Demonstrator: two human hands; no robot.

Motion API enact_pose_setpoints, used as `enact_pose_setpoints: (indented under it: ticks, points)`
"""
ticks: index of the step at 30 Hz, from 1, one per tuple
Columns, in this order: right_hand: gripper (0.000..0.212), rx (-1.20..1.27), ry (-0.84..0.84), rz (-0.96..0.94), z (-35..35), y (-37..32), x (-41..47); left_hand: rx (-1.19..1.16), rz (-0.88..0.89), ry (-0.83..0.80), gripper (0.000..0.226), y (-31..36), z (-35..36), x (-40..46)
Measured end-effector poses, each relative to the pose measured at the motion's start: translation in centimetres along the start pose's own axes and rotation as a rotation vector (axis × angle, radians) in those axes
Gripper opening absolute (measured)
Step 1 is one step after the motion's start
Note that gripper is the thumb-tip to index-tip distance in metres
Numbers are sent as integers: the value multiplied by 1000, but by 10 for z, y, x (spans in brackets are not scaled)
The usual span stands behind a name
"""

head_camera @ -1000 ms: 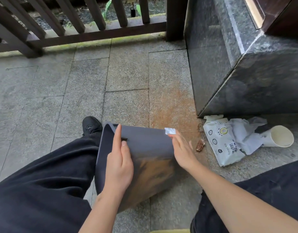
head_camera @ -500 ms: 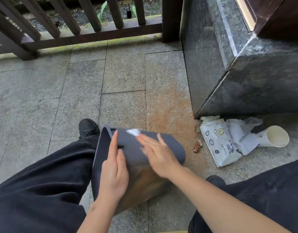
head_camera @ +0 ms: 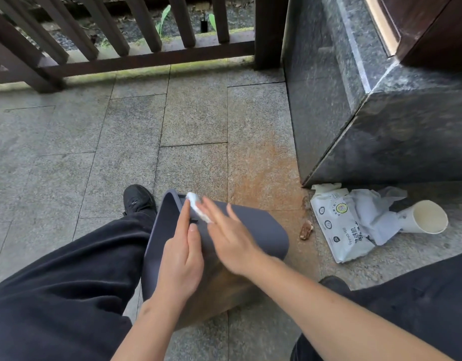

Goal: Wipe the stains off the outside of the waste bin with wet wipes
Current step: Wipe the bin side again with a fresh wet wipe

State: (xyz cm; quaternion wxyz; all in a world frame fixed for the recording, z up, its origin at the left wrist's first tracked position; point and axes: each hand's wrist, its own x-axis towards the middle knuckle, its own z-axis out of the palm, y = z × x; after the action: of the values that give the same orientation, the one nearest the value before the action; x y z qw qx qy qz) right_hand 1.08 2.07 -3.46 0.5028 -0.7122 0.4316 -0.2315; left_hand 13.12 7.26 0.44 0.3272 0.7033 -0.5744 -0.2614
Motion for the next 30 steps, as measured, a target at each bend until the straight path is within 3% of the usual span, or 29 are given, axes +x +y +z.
enact_pose_setpoints:
  ticks: [7,11,18,22,24,28,30]
  points:
    - [48,-18,251,-74,36,-19,-27,-34,-97,65,53,-12,2,2]
    - [50,-215,220,-173,23,19,-20,-12,-99,101,51,-8,0,-2]
    - [53,-222,129,536,-35,127,-30,-25,-131,56,50,-4,5,-2]
    - [49,-187,87,661,-38,128,-24,-15,-143,37,51,-6,5,5]
    - [47,-151,156,589,-26,103,-17,-11,-146,48,52,-7,6,9]
    - [51,-117,187,167,3,26,-2,-50,-149,36,54,-6,8,19]
    - [55,-98,208,42,19,-4,-2,-104,-141,27,55,-8,8,20]
